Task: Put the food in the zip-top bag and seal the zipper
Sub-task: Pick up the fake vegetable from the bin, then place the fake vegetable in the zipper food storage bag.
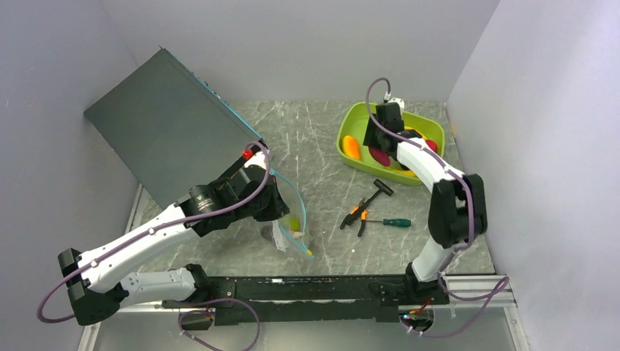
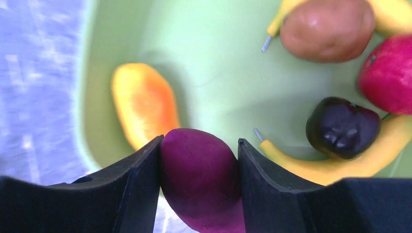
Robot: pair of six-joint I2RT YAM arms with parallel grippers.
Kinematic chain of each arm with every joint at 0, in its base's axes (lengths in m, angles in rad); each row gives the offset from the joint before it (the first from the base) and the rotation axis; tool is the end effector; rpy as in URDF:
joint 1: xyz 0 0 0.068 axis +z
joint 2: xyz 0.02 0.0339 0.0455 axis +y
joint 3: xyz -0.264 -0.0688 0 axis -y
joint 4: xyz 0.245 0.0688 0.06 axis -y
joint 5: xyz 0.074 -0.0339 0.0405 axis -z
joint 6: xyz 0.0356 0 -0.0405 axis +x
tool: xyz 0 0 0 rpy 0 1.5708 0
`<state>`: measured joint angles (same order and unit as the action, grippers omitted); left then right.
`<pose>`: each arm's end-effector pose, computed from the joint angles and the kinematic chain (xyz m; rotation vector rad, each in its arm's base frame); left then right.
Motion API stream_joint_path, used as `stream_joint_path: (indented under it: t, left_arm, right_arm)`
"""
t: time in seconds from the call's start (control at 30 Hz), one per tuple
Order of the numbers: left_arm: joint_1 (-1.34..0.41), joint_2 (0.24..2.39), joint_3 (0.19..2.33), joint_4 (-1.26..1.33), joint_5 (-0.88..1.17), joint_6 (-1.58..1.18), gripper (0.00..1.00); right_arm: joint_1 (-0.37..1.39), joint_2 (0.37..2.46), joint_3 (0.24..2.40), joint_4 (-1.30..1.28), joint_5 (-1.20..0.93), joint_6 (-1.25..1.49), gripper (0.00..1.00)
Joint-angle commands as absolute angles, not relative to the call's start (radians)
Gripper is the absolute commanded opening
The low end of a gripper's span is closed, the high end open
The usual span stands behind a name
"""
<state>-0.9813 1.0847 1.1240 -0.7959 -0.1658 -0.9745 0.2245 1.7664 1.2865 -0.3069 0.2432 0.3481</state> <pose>0.1263 -0.1783 0.3416 -0.0794 2.4496 -0.7621 0.3850 0.0791 0.2357 0.2609 2.3138 -0.0011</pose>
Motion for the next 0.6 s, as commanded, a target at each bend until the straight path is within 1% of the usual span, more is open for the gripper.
stream_joint_path:
  t: [0.0, 0.23, 0.3, 0.4, 0.47, 0.57]
  left_arm:
    - [-0.979, 1.025, 1.117, -0.746, -0.182, -0.994, 0.00]
    - [-0.979, 0.975, 1.090, -0.734, -0.199, -1.006, 0.00]
    - [-0.979, 0.960, 1.074, -0.723, -0.194, -1.012, 0.00]
    - [-0.979, 0.923, 1.037, -0.686, -0.183, -1.025, 0.00]
    - [-0.979, 0.901, 1.011, -0.660, -0.172, -1.033, 0.00]
    - [-0.979, 0.877, 0.991, -0.643, -0.165, -1.032, 0.00]
  right_arm:
    - [0.258, 1.575, 1.255, -0.229, 0.190, 0.342, 0.00]
    - [0.343, 1.342, 1.151, -0.135, -0.074, 0.362, 0.00]
    - [0.350, 1.279, 1.100, -0.065, -0.247, 0.398, 0.00]
    - [0.377, 1.173, 0.951, 0.197, -0.541, 0.538, 0.00]
    - [0.453, 1.118, 0.890, 0.347, -0.638, 0.589, 0.00]
    - [0.661, 1.034, 0.863, 0.426, -0.614, 0.541, 0.00]
